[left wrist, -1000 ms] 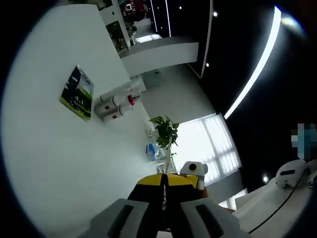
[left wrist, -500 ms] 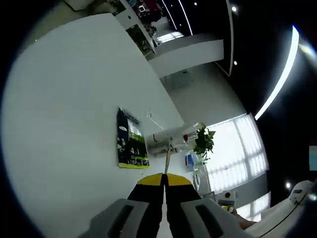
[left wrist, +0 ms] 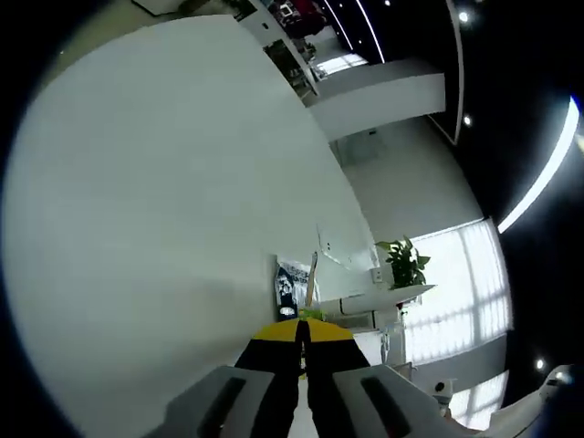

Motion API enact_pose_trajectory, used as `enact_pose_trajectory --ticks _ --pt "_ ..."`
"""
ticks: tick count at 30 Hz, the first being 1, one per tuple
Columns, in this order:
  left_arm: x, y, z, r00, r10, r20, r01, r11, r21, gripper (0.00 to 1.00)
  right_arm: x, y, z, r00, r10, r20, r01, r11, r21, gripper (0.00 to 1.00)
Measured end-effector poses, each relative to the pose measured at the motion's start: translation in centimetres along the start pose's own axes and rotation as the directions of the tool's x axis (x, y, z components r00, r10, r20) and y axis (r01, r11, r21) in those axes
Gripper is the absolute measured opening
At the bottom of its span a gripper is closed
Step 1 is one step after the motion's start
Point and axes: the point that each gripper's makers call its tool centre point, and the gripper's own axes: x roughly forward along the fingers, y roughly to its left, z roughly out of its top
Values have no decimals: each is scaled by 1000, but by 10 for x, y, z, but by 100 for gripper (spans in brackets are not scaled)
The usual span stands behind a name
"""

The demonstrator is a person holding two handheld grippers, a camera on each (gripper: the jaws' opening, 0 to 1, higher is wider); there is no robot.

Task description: Arrange the skincare products in the storage area until every visible bottle or jar stands upright without overlapping.

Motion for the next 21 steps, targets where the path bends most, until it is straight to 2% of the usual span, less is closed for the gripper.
enact_pose_trajectory --ticks 3,8,12,14,15,18,21 --pt "7 18 17 999 42 -15 -42 999 1 0 2 -6 -2 1000 -12 -6 12 1000 7 16" --pt "12 29 17 992 112 -54 -112 994 14 0 1 -12 -9 1000 -23 -20 24 999 26 15" --pt "12 35 24 987 147 -69 -146 989 25 1 -2 -16 -5 1000 -31 0 31 999 42 15" --pt "12 44 26 978 186 -97 -182 982 51 1 -2 -17 -2 999 -33 11 33 998 45 15" --pt "12 47 24 972 196 -130 -187 979 76 2 -2 -16 -1 999 -32 14 31 998 45 15" --pt "13 51 22 959 231 -161 -215 970 114 2 -2 -15 1 999 -28 20 27 999 42 15" --pt "15 63 28 946 264 -188 -239 960 146 2 -2 -14 -1 999 -26 19 25 999 40 15"
